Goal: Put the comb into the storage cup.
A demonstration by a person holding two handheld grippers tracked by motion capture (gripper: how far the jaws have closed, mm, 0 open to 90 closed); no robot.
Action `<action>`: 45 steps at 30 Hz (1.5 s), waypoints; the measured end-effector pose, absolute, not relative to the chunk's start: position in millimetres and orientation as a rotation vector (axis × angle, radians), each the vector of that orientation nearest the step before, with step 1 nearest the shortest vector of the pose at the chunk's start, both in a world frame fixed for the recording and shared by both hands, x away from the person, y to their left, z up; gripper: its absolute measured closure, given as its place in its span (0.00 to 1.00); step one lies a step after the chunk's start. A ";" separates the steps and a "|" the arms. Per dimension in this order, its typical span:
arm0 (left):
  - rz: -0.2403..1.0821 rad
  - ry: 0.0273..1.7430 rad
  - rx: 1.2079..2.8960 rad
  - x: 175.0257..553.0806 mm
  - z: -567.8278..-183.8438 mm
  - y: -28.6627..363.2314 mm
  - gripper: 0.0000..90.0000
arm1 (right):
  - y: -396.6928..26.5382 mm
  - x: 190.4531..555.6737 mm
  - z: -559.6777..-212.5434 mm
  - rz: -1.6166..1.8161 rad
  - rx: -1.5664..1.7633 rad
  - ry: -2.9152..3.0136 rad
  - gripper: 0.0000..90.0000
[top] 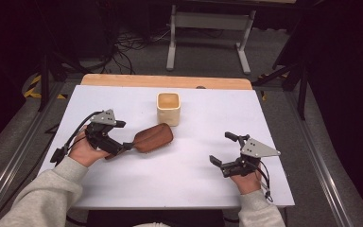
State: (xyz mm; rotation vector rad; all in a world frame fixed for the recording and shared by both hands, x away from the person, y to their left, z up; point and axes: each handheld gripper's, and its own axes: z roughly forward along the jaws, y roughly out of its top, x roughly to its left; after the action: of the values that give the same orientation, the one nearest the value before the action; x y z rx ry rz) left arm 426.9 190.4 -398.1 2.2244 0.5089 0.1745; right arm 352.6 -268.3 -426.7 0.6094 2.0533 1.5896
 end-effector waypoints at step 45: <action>0.080 0.486 2.690 456.9 -418.5 160.4 0.20 | -266.0 353.2 -428.8 1.576 0.592 2.085 0.00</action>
State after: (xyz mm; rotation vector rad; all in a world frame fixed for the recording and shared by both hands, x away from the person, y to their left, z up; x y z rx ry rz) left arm 456.9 160.4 -418.5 2.6904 0.4857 0.0804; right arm 353.2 -266.0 -428.8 0.5923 2.0846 1.5762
